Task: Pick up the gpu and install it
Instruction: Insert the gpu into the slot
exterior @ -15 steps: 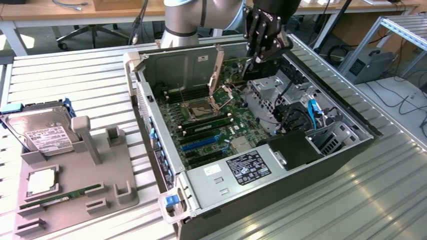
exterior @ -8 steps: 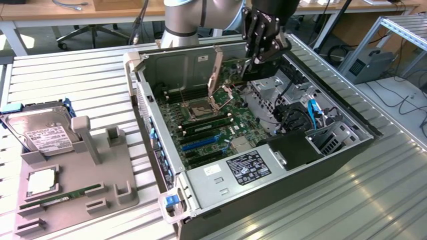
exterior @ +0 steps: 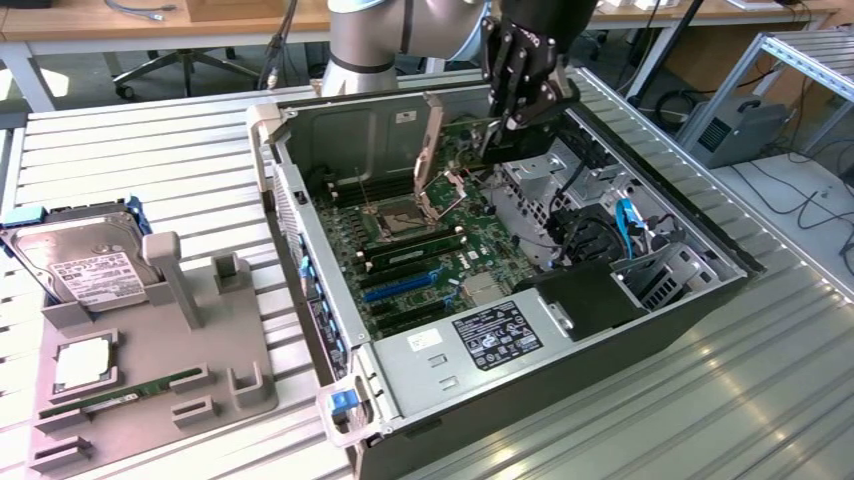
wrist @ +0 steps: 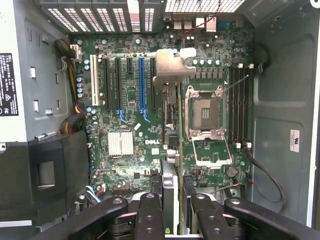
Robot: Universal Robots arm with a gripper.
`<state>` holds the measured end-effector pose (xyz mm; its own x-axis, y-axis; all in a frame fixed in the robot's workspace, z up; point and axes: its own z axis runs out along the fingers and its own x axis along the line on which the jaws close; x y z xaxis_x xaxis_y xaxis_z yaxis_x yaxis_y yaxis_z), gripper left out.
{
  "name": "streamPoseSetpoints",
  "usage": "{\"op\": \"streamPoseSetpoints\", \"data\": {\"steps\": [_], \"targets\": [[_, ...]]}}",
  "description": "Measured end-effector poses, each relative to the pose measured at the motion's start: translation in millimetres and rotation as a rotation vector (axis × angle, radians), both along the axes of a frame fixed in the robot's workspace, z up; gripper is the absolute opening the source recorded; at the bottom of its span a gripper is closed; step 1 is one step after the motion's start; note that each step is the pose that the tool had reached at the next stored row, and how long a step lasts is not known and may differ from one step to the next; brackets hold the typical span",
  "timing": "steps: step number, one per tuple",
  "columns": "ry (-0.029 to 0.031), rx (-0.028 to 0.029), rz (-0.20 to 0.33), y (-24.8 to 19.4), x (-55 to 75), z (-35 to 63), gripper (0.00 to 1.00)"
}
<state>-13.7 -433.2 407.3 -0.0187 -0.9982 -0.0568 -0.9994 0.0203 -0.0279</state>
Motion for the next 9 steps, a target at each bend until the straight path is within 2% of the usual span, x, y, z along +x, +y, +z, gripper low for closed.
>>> {"op": "streamPoseSetpoints", "data": {"steps": [9], "targets": [[0.0,0.0,0.0,0.0,-3.6,-3.3,0.27]]}}
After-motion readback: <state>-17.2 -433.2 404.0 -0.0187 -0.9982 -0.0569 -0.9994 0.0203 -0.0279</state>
